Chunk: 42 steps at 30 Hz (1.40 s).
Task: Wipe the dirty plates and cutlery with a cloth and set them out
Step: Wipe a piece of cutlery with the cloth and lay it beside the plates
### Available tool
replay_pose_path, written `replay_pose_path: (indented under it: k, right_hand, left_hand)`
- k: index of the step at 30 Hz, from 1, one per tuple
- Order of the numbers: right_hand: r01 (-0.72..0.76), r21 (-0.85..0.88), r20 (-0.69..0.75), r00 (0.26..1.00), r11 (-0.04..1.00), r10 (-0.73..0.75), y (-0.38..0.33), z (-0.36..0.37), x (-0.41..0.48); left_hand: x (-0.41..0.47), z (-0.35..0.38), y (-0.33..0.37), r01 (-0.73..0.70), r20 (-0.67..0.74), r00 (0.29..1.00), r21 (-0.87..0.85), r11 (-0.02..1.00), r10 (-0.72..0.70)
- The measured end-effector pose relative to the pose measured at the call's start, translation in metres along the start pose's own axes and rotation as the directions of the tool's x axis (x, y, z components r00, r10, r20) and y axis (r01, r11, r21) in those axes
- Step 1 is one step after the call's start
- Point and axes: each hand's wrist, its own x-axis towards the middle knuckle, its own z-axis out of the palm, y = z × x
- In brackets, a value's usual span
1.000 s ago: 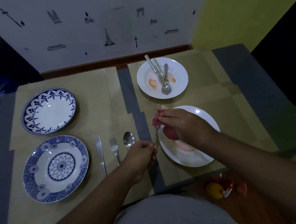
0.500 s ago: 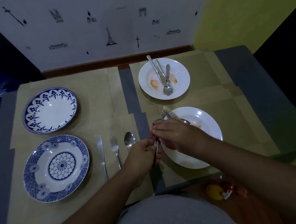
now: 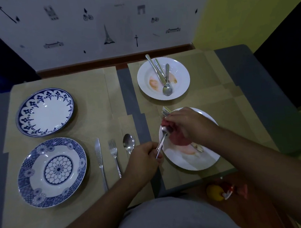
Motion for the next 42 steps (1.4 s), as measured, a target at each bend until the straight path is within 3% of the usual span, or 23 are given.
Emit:
replay_pose_path:
  k: [2, 6, 11, 15, 23, 30, 37, 42]
  right_hand:
    - [-0.026, -0.017, 0.029, 0.999, 1.0, 0.027, 0.003, 0.0, -0.007]
    - [0.064, 0.032, 0.087, 0.994, 0.997, -0.066, -0.016, -0.006, -0.026]
    - [-0.096, -0.002, -0.005, 0.995, 0.995, 0.096, 0.008, -0.019, -0.023]
    - [-0.055, -0.011, -0.056, 0.997, 0.998, 0.054, 0.002, -0.03, -0.036]
    - [-0.025, -0.096, -0.227, 0.974, 0.995, 0.003, 0.006, -0.017, -0.051]
    - [0.124, -0.104, -0.034, 0.991, 0.987, -0.128, -0.006, -0.003, -0.054]
    - [0.001, -0.162, -0.08, 0.997, 0.987, -0.014, 0.008, -0.018, -0.041]
    - [-0.171, -0.091, -0.201, 0.968, 0.981, 0.15, 0.015, -0.021, -0.04]
  left_hand:
    - [-0.001, 0.003, 0.004, 0.029, 0.028, 0.999, -0.068, 0.997, -0.027]
    - [0.0, 0.008, 0.004, 0.062, 0.035, 0.998, -0.099, 0.993, -0.059]
    - [0.006, 0.015, 0.008, 0.188, 0.03, 0.982, -0.215, 0.958, -0.186]
    - [0.013, 0.02, 0.011, 0.178, 0.023, 0.984, -0.198, 0.964, -0.177]
    - [0.016, 0.026, 0.021, 0.316, 0.152, 0.949, -0.422, 0.85, -0.277]
    - [0.016, 0.027, 0.025, 0.391, 0.258, 0.918, -0.447, 0.804, -0.302]
    - [0.017, 0.018, 0.03, 0.48, 0.368, 0.87, -0.484, 0.732, -0.327]
    - [0.016, 0.016, 0.023, 0.463, 0.296, 0.879, -0.343, 0.817, -0.374]
